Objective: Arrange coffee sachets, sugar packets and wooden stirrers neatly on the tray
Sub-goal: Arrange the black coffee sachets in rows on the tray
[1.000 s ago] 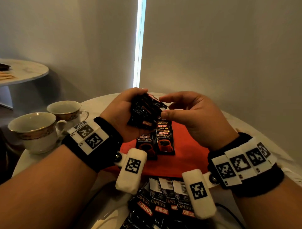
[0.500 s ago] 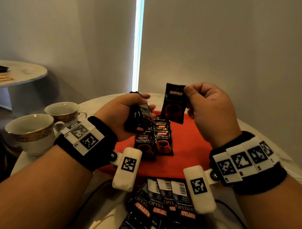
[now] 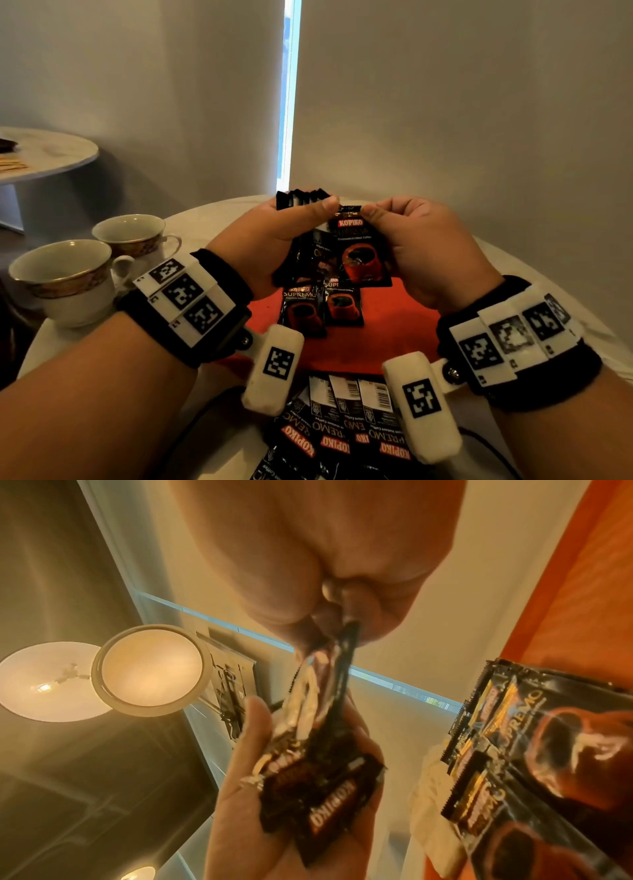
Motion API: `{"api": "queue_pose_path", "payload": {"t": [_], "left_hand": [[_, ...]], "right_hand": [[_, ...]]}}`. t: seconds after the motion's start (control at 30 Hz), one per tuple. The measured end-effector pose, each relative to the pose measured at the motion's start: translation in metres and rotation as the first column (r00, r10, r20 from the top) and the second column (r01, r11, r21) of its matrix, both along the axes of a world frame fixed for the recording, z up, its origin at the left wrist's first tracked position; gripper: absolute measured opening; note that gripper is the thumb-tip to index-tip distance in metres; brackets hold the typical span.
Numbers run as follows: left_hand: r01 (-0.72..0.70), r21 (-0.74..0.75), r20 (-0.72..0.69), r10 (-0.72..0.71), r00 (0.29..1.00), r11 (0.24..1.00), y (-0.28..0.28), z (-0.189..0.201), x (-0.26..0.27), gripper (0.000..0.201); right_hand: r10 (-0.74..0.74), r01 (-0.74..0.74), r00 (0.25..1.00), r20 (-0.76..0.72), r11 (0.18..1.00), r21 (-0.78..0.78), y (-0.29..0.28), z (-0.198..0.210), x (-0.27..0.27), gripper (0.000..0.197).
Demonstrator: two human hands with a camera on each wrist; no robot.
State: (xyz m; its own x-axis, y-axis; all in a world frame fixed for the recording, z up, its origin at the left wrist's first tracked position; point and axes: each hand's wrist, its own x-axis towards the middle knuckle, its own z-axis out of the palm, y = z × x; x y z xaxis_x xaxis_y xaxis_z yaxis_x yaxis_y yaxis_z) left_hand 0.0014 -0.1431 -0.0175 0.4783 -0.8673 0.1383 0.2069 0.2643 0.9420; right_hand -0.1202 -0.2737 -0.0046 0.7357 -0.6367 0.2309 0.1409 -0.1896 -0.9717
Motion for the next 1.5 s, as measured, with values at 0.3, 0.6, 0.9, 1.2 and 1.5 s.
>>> {"api": "queue_pose_path", "payload": {"t": [0.3,0.6,0.9,1.2,1.5], "left_hand": [[-0.053,-0.071,0.074,0.058,0.996,0.996,-0.001,-0.002,0.004,0.039],[-0.002,-0.15,-0.013,0.0,1.0,0.989,-0.002,0.0,-0.001,0.029],[0.003,-0.19,-0.085,-0.02,0.996,0.982,-0.007,-0.004,0.002,0.028],[-0.005,-0.221,-0.085,-0.014,0.996,0.975,-0.007,-0.008,0.003,0.028],[-0.056,-0.153,0.084,0.07,0.994,0.987,0.001,-0.003,0.01,0.032]], "right_hand": [[0.176,-0.174,0.984,-0.041,0.984,0.045,0.007,0.003,-0.005,0.006],[0.295,-0.304,0.952,0.086,0.864,0.401,0.012,-0.001,0.002,0.043],[0.25,-0.254,0.967,0.053,0.917,0.307,0.01,-0.002,0.004,0.035],[0.331,-0.339,0.941,0.076,0.905,0.257,0.008,0.002,-0.003,0.031],[0.307,-0.303,0.952,0.0,0.942,0.146,0.007,0.001,-0.005,0.017]]}}
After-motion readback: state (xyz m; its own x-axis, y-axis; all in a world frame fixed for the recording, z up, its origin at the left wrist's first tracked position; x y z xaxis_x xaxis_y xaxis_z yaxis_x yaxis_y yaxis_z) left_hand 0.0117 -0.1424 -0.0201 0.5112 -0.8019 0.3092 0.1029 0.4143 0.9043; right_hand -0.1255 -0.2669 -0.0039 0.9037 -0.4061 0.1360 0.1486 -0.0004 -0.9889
